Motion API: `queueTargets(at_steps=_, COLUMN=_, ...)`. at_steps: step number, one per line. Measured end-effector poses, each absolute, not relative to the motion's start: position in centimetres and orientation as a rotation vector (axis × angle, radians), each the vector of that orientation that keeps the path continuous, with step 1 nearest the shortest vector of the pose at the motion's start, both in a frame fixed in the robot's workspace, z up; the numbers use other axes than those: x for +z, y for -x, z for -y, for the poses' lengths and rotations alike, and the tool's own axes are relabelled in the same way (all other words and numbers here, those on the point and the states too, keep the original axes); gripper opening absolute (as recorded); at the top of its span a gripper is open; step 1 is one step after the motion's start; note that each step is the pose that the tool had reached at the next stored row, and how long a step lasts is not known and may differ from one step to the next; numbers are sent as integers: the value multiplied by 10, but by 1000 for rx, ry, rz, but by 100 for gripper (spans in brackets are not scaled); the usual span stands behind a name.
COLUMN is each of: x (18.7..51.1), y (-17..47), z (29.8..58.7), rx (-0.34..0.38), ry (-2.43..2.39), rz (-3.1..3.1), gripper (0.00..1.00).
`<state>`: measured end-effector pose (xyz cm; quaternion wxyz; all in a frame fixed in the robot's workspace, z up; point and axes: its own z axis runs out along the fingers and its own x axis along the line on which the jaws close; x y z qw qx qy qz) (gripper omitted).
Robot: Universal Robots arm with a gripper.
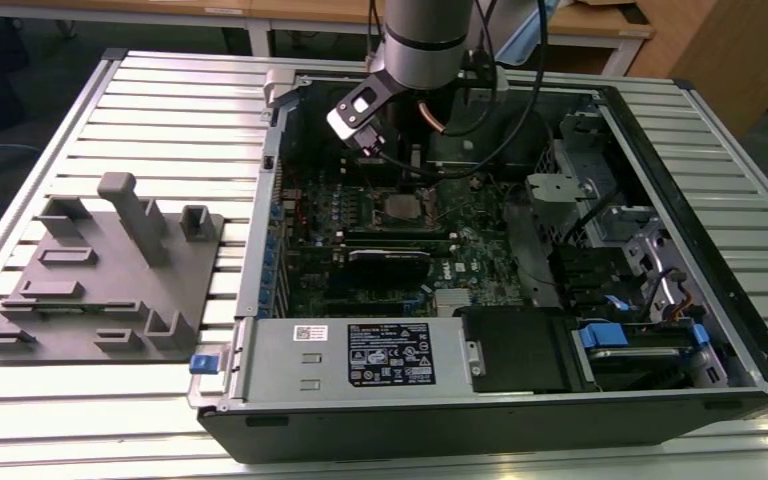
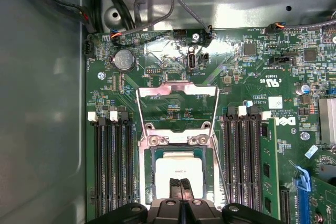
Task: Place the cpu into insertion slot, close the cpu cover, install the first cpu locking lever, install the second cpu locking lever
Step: 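Close the cpu cover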
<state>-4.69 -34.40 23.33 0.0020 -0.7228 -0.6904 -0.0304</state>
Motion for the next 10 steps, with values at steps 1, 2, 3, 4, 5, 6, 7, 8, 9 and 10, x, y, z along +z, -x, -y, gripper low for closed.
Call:
queueTargets(at_steps=1, x=234, y=47, z=344, rx=-95, ry=2268, rz=2166, gripper=11)
queueTargets(at_steps=2, x=234, y=47, z=344, rx=-96, ry=2268, rz=2166, gripper=11)
queueTargets(at_steps=3, x=234, y=47, z=344, rx=-96, ry=2268, rz=2166, gripper=11)
queueTargets(at_steps=4, x=234, y=47, z=344, rx=-96, ry=2268, rz=2166, gripper=11)
queueTargets(at_steps=5, x=235, y=47, z=344, rx=-96, ry=2268, rz=2166, gripper=11)
queueTargets(at_steps=6, x=235, y=47, z=344, rx=-96, ry=2268, rz=2166, gripper=11)
queueTargets(at_steps=7, x=235, y=47, z=344, rx=-96, ry=2268, rz=2166, gripper=11)
queueTargets(at_steps=8, x=236, y=47, z=344, rx=-96, ry=2268, rz=2166, gripper=11)
queueTargets(at_steps=9, x=236, y=47, z=344, rx=-96, ry=2268, rz=2166, gripper=11)
queueTargets(at_steps=10, x=236, y=47, z=344, rx=-96, ry=2268, rz=2166, gripper=11)
